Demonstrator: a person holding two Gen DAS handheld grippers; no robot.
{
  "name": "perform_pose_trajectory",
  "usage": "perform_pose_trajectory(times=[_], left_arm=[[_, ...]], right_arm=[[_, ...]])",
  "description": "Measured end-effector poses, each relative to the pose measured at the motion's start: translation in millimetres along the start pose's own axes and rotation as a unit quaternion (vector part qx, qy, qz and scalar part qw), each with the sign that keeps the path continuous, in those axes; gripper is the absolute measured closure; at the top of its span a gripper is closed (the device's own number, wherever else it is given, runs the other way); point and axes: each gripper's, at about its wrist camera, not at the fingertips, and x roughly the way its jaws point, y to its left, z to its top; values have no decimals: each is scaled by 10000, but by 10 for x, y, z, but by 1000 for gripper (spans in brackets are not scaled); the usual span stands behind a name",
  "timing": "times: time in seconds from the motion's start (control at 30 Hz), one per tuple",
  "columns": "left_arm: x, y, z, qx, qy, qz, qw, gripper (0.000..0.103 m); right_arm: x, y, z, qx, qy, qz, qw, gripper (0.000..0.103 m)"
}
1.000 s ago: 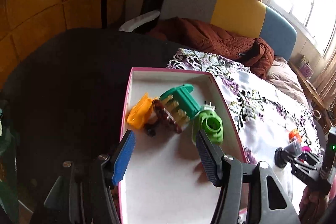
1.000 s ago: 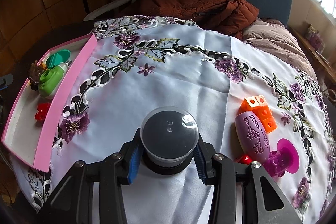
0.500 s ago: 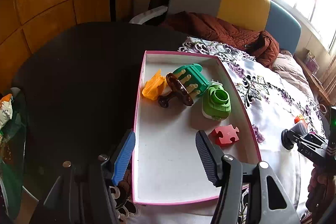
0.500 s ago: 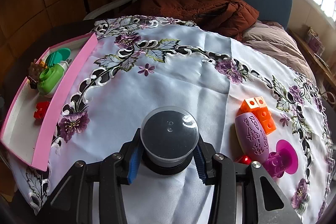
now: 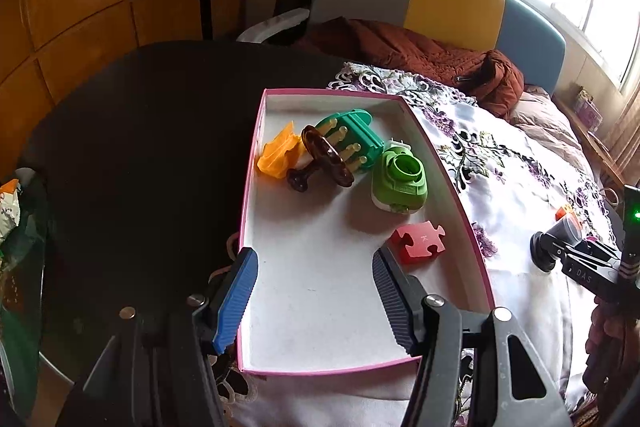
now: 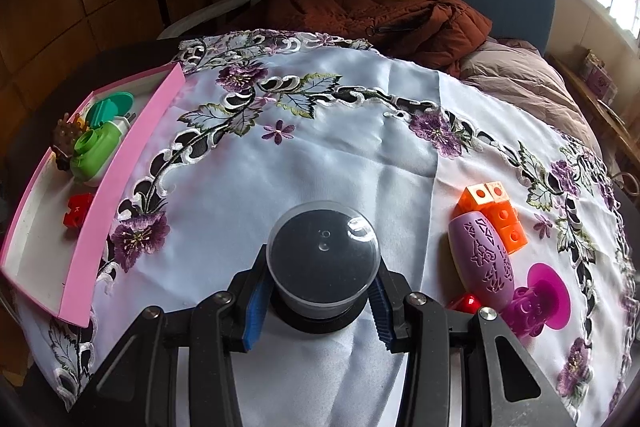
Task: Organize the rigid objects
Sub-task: 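Carry the black-lidded canister into the tray and open the right gripper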
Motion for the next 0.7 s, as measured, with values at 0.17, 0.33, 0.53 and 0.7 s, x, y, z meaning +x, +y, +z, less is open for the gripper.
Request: perform_pose_trajectory(times=[0.17, 0.33, 0.53, 0.7], left_arm=[[-21, 51, -26, -2, -44, -37, 10000, 43], [-45, 155, -35, -111, -75, -52, 9999, 43], [-62, 328, -61, -276, -89, -19, 9996, 43], [-59, 516, -73, -464, -103, 68, 9988, 43]], right_arm=[[7, 4, 19, 40, 64, -36, 10000, 59], [-27, 14, 16, 285, 152, 43, 9995, 59], [-217, 217, 56, 261, -17, 231, 9994, 59], [-490, 566, 236, 23, -416, 597, 9974, 59]])
